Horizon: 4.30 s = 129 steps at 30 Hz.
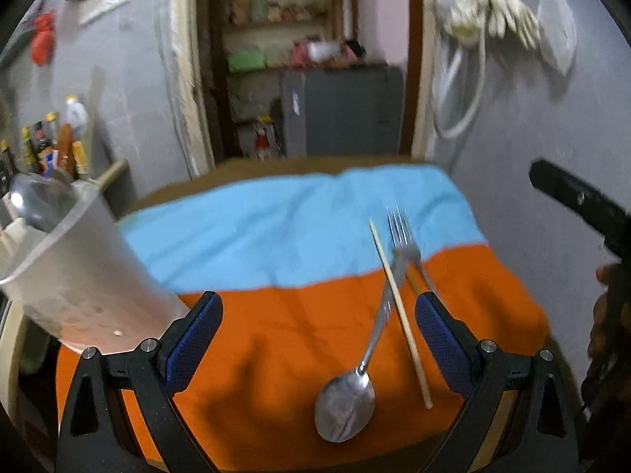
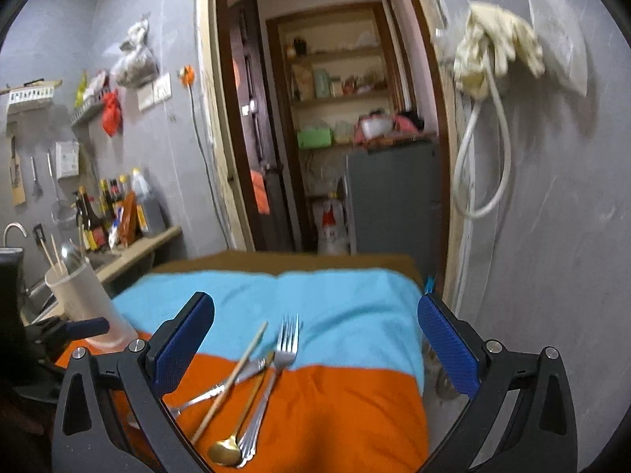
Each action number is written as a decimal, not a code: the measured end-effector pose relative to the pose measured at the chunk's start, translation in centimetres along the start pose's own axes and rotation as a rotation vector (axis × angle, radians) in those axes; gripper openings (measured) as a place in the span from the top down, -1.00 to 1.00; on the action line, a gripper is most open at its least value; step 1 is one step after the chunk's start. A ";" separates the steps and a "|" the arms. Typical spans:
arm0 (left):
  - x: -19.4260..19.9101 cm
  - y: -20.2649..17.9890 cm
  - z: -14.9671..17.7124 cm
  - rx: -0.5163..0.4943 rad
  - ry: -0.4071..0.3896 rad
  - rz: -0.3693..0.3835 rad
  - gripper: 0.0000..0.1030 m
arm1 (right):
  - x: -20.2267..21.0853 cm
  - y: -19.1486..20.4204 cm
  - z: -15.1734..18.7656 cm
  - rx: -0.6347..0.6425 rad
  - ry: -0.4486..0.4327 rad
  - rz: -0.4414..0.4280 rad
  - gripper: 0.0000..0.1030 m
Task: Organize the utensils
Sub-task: 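Move both tools back over the cutlery on the cloth, then grasp the ornate-handled silver spoon with the left tool while the right tool grasps a silver fork, then lift the spoon with the left tool while the right tool carries the fork to the caddy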
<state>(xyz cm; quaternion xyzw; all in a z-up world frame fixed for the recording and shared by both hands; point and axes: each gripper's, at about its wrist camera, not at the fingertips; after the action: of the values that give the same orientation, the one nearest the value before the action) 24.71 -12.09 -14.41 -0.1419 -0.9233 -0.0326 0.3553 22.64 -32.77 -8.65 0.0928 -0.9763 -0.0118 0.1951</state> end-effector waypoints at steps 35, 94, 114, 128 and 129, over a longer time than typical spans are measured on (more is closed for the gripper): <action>-7.1 1.8 -0.5 0.053 0.297 -0.059 0.85 | -10.7 3.3 4.4 0.128 0.553 -0.151 0.42; 6.1 4.6 0.1 0.216 -0.234 0.145 0.89 | -1.2 6.1 1.7 -0.044 0.086 -0.189 0.92; 8.5 6.2 -0.6 0.227 -0.278 0.160 0.89 | 0.3 7.9 0.3 -0.031 -0.003 -0.189 0.92; 10.4 6.9 -2.7 0.244 -0.317 0.177 0.89 | 1.8 8.7 -1.9 -0.022 -0.054 -0.198 0.92; 10.8 7.1 -3.1 0.242 -0.327 0.175 0.89 | 1.9 9.0 -2.5 -0.017 -0.064 -0.204 0.92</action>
<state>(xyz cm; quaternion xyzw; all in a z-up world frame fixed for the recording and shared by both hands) 21.12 -3.20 -5.16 -0.1811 -0.9500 0.1325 0.2169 20.26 -24.27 -5.11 0.1896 -0.9674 -0.0431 0.1622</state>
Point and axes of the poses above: each gripper's, at about its wrist camera, not at the fingertips, and x roughly against the way its jaws point, y to its left, z to its underside, and after that the axes turned 5 degrees about x, right-handed
